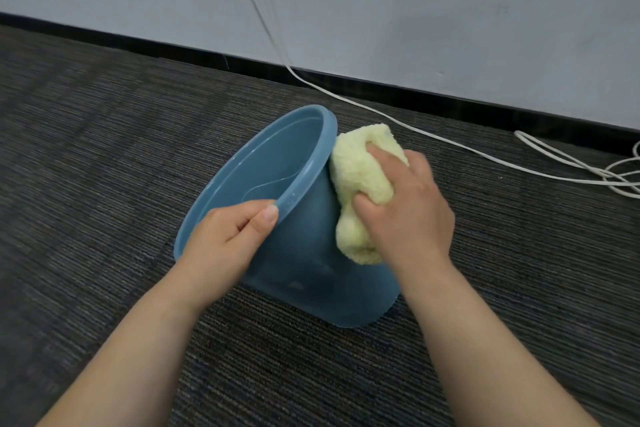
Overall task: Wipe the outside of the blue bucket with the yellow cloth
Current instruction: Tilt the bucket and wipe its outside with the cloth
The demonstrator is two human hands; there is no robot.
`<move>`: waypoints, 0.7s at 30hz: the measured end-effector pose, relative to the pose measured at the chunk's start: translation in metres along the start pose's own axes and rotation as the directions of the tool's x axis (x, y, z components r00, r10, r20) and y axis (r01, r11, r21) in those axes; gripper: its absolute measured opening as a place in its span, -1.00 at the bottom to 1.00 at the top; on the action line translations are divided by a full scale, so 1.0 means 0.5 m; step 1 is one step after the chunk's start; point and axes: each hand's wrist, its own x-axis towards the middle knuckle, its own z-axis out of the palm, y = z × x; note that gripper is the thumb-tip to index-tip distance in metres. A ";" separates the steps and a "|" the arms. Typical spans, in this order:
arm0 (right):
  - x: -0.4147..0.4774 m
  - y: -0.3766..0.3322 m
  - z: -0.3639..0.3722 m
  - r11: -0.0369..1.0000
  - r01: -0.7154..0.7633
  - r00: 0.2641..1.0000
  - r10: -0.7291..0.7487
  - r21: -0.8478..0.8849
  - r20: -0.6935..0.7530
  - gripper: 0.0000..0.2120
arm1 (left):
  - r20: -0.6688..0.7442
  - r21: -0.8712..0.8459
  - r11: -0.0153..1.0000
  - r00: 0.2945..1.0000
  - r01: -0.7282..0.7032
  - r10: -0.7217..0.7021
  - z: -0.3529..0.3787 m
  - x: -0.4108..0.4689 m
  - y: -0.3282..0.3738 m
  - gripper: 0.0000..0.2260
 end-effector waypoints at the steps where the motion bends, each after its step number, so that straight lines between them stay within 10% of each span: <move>1: -0.016 -0.011 0.005 0.998 0.060 0.998 -0.060 -0.010 -0.014 -0.46 | -0.024 -0.022 1.000 1.000 0.009 -0.009 -0.003 0.002 -0.002 -0.72; 9: -0.137 -0.021 0.062 0.913 0.405 0.912 -0.400 -0.050 0.095 -0.40 | -0.072 -0.115 0.974 0.976 0.196 -0.205 -0.052 0.006 -0.009 -0.51; 14: -0.151 0.005 0.075 0.850 0.527 0.848 -0.526 -0.004 0.065 -0.45 | -0.227 0.125 0.950 0.940 0.287 -0.254 -0.063 0.063 0.024 -0.51; 21: -0.127 0.048 0.067 0.950 -0.048 0.997 0.062 0.308 -0.038 -0.45 | -0.136 -0.211 0.922 0.925 0.324 -0.356 -0.073 0.050 0.010 -0.75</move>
